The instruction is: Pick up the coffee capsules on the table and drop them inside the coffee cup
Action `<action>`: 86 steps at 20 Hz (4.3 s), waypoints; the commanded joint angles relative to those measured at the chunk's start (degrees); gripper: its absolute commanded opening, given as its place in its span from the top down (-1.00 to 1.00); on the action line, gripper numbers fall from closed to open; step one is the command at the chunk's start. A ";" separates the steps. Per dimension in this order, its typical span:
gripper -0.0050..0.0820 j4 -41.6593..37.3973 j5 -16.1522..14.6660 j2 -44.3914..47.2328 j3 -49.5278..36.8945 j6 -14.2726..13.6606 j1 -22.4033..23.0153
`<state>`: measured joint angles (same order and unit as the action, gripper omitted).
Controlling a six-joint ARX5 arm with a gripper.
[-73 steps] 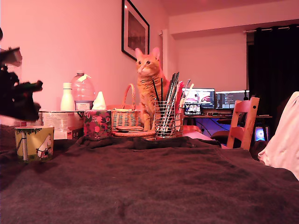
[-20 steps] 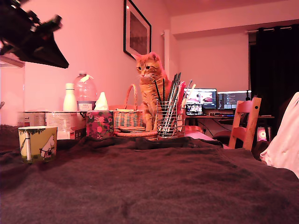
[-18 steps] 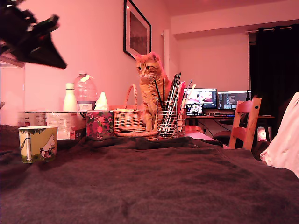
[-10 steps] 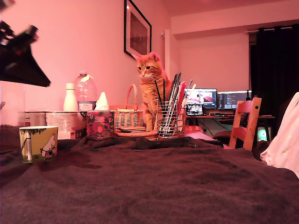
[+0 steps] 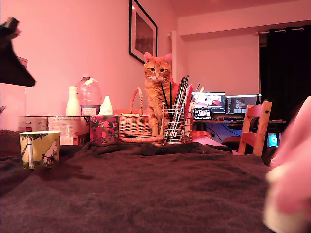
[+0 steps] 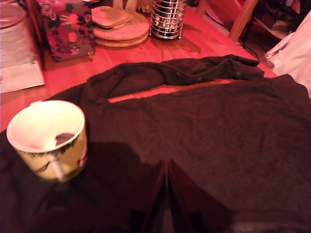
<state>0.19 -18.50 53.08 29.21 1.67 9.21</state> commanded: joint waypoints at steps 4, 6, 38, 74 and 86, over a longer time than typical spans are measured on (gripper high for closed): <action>0.93 3.72 3.69 -7.41 -2.89 0.92 -2.16; 0.93 5.16 4.37 -11.04 -3.67 0.92 -2.80; 0.93 1.16 -8.11 -10.56 -4.70 0.85 15.78; -0.46 -7.54 -8.63 9.44 -4.70 -7.76 38.23; -0.47 -24.79 -9.60 22.60 -4.70 -7.69 41.68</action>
<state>-23.68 -28.03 74.43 25.69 -5.65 50.61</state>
